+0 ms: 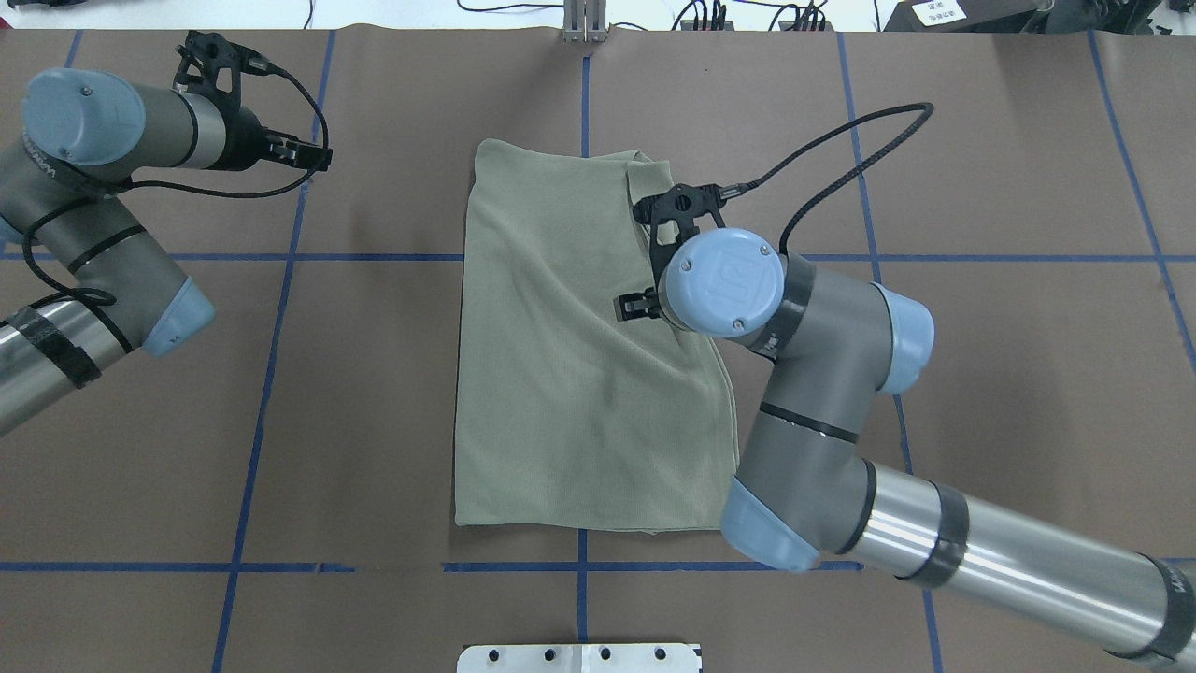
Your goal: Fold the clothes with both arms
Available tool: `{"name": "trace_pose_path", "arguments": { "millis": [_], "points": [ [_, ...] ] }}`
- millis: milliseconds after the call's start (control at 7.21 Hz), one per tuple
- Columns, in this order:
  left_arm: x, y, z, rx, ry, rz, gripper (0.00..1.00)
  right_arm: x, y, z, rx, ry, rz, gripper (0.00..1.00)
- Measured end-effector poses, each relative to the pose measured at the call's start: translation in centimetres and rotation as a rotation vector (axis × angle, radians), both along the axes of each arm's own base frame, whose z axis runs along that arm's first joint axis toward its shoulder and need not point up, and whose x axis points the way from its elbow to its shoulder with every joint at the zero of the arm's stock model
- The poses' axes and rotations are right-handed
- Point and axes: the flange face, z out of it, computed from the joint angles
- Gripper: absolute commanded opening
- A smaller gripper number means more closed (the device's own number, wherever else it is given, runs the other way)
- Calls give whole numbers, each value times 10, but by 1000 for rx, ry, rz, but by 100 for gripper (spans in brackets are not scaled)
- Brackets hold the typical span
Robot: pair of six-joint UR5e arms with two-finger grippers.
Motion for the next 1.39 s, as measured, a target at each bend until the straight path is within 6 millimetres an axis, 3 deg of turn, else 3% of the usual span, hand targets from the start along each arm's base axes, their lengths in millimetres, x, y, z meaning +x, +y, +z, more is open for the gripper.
{"name": "trace_pose_path", "arguments": {
  "millis": [278, 555, 833, 1388],
  "points": [
    [1, 0, 2, -2, -2, 1, 100, -11, -50, 5, -9, -33, 10, 95],
    [2, 0, 5, -7, -5, 2, 100, -20, -70, 33, -29, -15, 12, 84],
    [3, 1, 7, -10, -8, 5, 100, -32, -79, 60, -33, -12, 13, 82],
    [6, 2, 8, -12, -9, 8, 100, -31, -81, 81, -40, 47, -3, 81]
  ]
}}
